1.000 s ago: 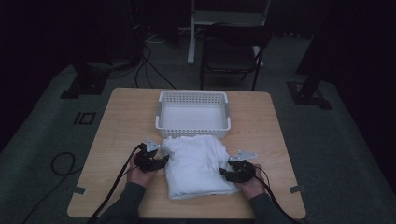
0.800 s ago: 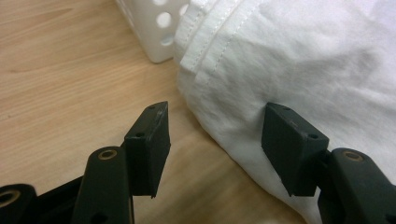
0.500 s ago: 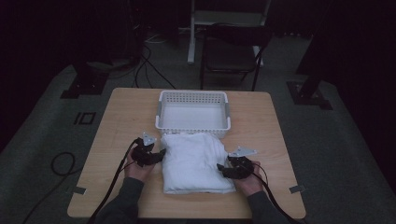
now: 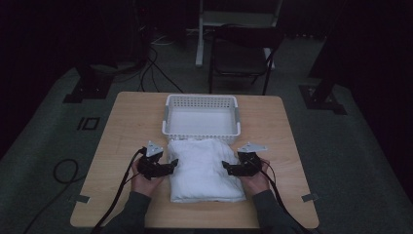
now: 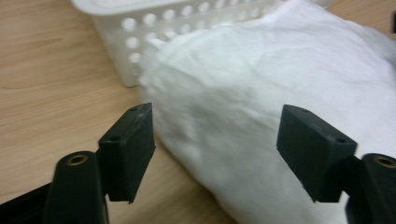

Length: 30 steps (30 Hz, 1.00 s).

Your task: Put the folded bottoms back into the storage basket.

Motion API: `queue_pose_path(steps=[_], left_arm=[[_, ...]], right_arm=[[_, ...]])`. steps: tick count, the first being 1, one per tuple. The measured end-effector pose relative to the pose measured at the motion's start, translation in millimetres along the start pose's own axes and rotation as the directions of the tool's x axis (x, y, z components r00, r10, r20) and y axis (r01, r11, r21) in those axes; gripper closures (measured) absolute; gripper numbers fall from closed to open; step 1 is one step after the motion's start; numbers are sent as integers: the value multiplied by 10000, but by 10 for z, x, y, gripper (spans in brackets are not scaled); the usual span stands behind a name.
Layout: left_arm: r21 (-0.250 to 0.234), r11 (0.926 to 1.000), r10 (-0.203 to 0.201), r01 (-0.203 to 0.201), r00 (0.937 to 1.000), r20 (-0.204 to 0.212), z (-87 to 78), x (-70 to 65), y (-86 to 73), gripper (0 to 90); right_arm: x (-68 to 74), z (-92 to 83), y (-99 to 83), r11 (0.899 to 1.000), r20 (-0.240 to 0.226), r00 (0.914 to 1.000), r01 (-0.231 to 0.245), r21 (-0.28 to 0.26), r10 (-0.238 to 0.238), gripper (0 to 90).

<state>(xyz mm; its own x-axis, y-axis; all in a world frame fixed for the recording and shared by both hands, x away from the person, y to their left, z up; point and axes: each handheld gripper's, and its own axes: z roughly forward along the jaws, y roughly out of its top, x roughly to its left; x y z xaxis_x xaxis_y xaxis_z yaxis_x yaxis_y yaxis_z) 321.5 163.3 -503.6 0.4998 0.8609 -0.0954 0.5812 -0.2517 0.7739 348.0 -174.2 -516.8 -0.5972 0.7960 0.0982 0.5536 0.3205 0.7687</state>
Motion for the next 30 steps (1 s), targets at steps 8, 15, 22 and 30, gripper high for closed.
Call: queue_pose_path(steps=[8, 15, 22, 30], left_arm=[[248, 9997, 9, -19, 9991, 421, 66, -138, -55, 159], [785, 9966, 213, -238, 9992, 324, 223, -171, -125, 135], [1048, 9942, 213, -239, 9994, 258, 303, -133, -202, 88], [1389, 9902, -182, 144, 9995, 260, 390, -72, -245, 3]], right_arm=[[21, 112, 9, 9994, -192, 9993, -302, 180, 306, 158], [2, 256, -11, 9975, 20, 9993, -378, 598, 378, 111], [13, 387, -57, 9947, 261, 9993, -298, 984, 274, 97], [51, 411, -79, 9934, 704, 9975, -80, 1149, -1, 87]])
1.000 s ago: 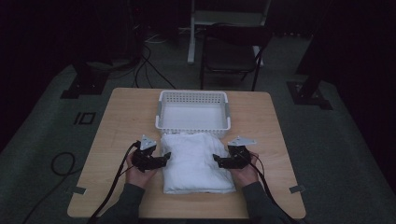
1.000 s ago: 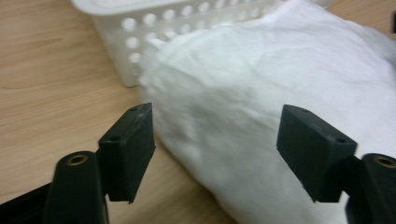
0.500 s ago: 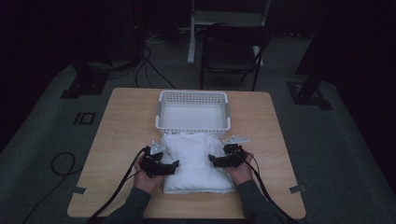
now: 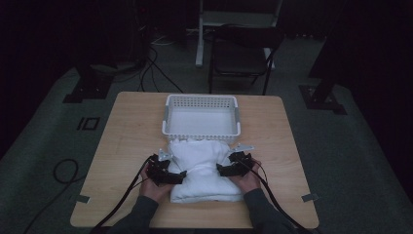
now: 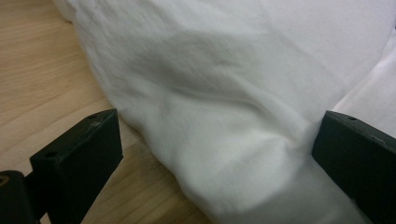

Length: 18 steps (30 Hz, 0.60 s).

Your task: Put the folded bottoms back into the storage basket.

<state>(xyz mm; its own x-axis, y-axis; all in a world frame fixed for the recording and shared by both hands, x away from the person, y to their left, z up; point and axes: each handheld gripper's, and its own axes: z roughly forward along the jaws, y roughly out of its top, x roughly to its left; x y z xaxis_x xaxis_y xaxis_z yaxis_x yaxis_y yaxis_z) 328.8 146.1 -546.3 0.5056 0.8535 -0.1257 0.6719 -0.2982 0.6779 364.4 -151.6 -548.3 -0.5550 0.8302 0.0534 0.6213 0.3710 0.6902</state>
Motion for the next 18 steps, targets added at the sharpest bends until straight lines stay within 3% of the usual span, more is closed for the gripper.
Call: queue_pose_path(steps=[4, 7, 15, 18], left_arm=[[1, 9996, -268, 268, 9996, 129, 21, 22, -19, 0], [-45, 9989, -464, 466, 9983, 348, 34, 51, -39, 0], [-48, 9994, -334, 338, 9977, 586, 34, 59, -32, 3], [-55, 9994, -322, 330, 9936, 1086, 9, 54, -29, 100]], right_arm=[[-23, 16, -7, 9991, -134, 9991, -408, 153, 410, 86], [-16, 13, -8, 9987, -88, 9989, -464, 189, 465, 86], [-3, 9, -10, 9979, -218, 9979, -596, 258, 602, 117], [22, 0, -13, 9986, -386, 9980, -486, 199, 494, 159]])
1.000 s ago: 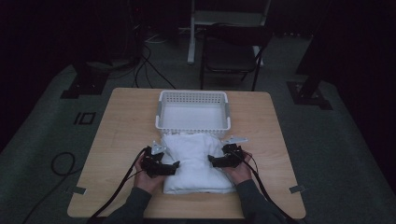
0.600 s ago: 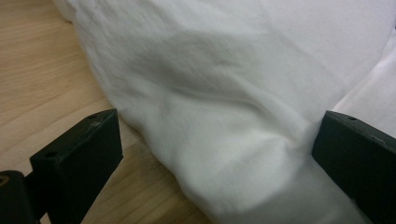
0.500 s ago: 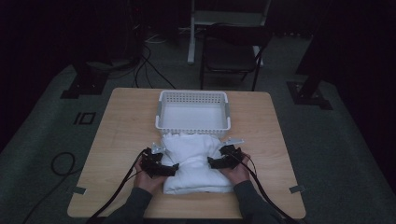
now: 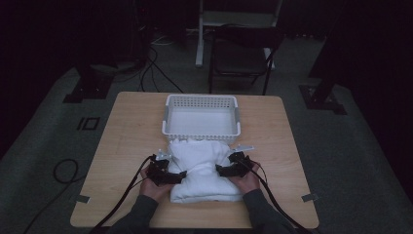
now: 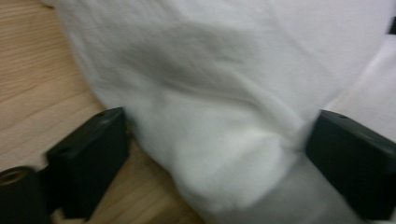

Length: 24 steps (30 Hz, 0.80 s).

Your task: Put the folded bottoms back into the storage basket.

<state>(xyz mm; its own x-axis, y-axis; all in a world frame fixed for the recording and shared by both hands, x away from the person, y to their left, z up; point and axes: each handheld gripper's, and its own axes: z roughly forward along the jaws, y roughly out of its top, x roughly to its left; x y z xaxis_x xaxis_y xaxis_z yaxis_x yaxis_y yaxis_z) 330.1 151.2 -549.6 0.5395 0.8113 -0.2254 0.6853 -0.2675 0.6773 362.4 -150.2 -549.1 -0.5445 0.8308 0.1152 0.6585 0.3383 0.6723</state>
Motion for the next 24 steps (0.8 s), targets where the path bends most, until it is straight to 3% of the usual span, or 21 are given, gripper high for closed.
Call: queue_pose_path(steps=[1, 5, 12, 16, 20, 24], left_arm=[[-3, 10000, -16, 16, 9995, 329, -9, 0, 1, 172], [40, 9997, -223, 221, 9953, 937, -9, 7, 5, 328], [47, 9992, -394, 392, 9869, 1565, 18, 27, 5, 467], [31, 9991, -421, 422, 9821, 1836, 27, 36, 4, 556], [-225, 9997, -88, 127, 9865, 1635, 7, -6, -1, 668], [-307, 9994, 172, -130, 9901, 1397, -8, -36, 3, 704]], right_arm=[[8, -2, -2, 10000, -72, 10000, 41, -19, -41, 181], [50, -11, -8, 9997, -304, 9993, 205, -92, -208, 270], [77, -16, -4, 9995, -804, 9963, 287, -158, -299, 435], [76, -15, 2, 9998, -1242, 9921, 185, -102, -196, 580], [43, -2, 9, 10000, -1752, 9845, 50, -47, -58, 676], [60, -13, 6, 9996, -1653, 9859, 254, -128, -272, 725]])
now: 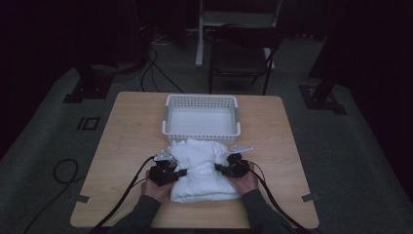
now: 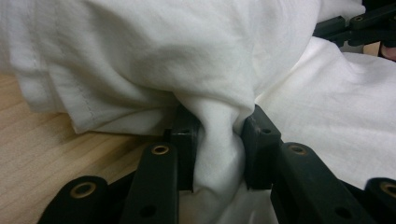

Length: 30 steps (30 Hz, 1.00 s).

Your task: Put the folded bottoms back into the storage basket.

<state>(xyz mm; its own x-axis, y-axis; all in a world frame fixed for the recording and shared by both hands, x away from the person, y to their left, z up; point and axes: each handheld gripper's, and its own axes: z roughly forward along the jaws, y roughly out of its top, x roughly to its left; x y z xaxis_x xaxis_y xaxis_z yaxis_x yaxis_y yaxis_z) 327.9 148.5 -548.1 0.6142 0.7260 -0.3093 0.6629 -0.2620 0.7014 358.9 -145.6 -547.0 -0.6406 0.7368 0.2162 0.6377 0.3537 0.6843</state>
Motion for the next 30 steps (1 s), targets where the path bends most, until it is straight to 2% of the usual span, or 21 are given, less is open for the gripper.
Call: queue_pose_path(steps=[15, 18, 30], left_arm=[[-84, 9987, 498, -501, 9982, -329, -97, -62, 38, 716], [-37, 9978, 658, -660, 9969, -424, -126, -89, 49, 716], [-81, 9968, 797, -801, 9958, -456, -211, -137, 69, 716]], right_arm=[[55, -80, 10, 9994, 373, 9990, 255, -247, -246, 740], [70, -106, 12, 9991, 403, 9987, 329, -284, -317, 741], [114, -205, 30, 9983, 317, 9987, 409, -426, -396, 741]])
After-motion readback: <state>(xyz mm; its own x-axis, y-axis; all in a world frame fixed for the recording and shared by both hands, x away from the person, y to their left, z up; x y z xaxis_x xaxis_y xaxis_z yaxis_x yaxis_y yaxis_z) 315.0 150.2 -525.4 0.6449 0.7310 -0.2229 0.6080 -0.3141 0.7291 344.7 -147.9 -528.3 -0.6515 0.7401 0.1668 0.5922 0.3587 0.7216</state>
